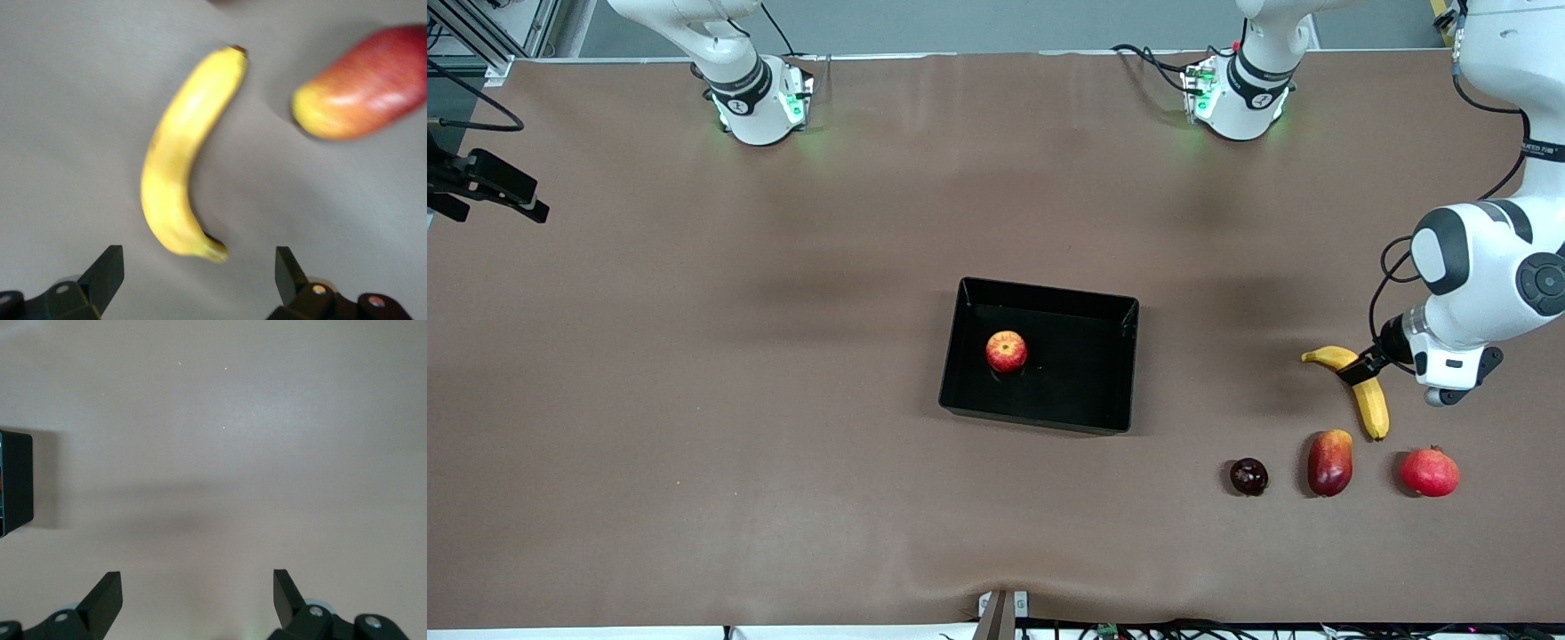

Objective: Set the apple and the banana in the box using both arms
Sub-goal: 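Lower the left gripper and grasp the banana's stem end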

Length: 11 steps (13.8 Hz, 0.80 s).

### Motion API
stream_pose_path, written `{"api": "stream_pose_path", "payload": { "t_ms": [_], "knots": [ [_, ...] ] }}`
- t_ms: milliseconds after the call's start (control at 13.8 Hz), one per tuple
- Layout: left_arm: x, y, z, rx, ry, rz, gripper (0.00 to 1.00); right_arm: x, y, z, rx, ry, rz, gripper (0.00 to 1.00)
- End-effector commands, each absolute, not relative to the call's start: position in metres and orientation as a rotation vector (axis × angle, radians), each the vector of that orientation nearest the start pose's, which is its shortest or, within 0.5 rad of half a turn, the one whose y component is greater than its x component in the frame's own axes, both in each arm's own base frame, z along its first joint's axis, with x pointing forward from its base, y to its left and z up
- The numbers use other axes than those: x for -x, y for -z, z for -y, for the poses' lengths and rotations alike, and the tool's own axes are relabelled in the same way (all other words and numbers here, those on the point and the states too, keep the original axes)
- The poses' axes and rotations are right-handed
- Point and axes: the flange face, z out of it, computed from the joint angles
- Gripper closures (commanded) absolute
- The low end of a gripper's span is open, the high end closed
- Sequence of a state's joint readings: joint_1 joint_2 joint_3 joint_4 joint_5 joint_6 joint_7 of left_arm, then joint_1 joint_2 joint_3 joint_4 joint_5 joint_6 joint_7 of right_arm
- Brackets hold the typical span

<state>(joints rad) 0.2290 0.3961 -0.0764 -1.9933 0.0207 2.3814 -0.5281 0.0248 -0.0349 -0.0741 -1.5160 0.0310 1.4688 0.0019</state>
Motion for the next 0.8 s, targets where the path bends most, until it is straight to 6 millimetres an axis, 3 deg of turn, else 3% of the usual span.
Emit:
{"api": "stream_pose_path", "payload": {
  "t_ms": [0,290,580,725],
  "knots": [
    [-0.6,-0.24,-0.109,2.968,0.011,1.1,0.0,-0.53,-0.663,0.025,3.112,-0.023,-0.091,0.0],
    [-0.601,-0.217,-0.111,2.967,0.015,1.089,0.0,-0.53,-0.663,0.026,3.113,-0.021,-0.091,0.0],
    [-0.601,-0.207,-0.116,2.966,0.007,1.077,0.02,-0.53,-0.663,0.026,3.113,-0.023,-0.091,0.0],
    [-0.599,-0.2,-0.121,2.963,-0.007,1.08,0.1,-0.53,-0.663,0.025,3.113,-0.023,-0.089,0.0]
  ]
}}
